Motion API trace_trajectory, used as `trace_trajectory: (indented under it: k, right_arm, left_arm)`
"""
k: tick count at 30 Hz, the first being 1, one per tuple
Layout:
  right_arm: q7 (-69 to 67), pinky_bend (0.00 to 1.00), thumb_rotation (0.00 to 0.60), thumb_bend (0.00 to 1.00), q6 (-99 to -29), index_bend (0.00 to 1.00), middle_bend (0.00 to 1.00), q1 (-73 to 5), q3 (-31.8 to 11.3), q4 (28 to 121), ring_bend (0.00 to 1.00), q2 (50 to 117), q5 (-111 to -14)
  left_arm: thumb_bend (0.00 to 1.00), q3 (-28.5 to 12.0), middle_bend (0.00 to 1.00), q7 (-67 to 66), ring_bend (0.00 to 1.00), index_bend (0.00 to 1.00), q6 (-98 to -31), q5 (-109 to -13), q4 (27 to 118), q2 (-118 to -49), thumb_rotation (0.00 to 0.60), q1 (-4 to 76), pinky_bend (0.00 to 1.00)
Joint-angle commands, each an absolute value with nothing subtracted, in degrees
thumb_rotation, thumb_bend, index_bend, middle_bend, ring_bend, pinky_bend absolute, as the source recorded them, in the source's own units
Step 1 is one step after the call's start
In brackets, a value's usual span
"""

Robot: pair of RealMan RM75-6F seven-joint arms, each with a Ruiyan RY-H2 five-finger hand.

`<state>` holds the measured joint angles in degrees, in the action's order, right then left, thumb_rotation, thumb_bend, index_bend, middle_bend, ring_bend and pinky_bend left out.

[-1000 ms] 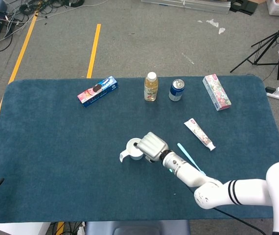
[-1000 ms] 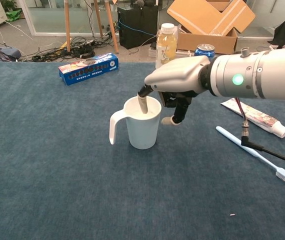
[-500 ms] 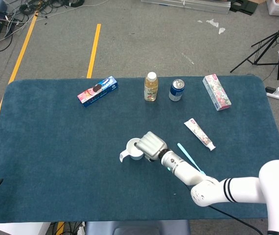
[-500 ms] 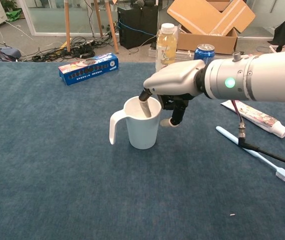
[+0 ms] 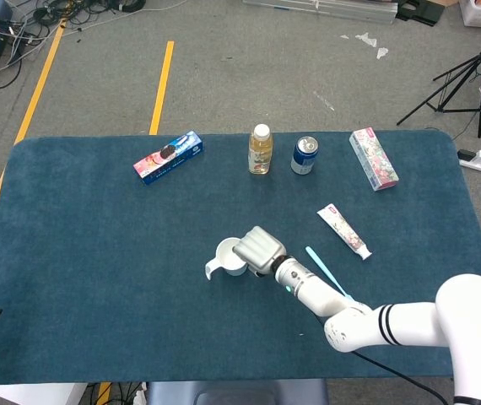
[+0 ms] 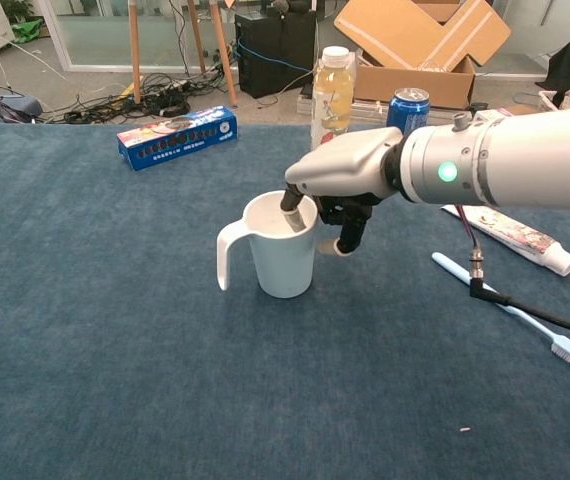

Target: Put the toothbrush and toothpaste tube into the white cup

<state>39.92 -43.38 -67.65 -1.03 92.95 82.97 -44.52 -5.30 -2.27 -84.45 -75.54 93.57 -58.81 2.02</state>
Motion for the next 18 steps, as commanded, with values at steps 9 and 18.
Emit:
trace_trajectory:
  k: [9, 18]
  right_arm:
    - [39.39, 1.0, 0.6, 0.34, -44.09, 0.6, 0.99, -67.63, -0.24, 93.23, 1.0, 82.62, -44.9]
    - [38.4, 1.0, 0.6, 0.34, -45.05, 0.64, 0.99, -66.73, 0.38, 93.46, 1.0, 81.93, -46.46]
  left_arm:
    - [0.0, -5.26, 0.25, -2.63, 0.25, 0.47, -84.5, -75.53, 93.59, -58.91, 0.6, 1.92, 0.31]
    - [0.0, -5.24, 0.25, -3.13, 0.25, 0.47, -84.34, -75.47, 93.52, -59.07, 0.6, 1.99, 0.31]
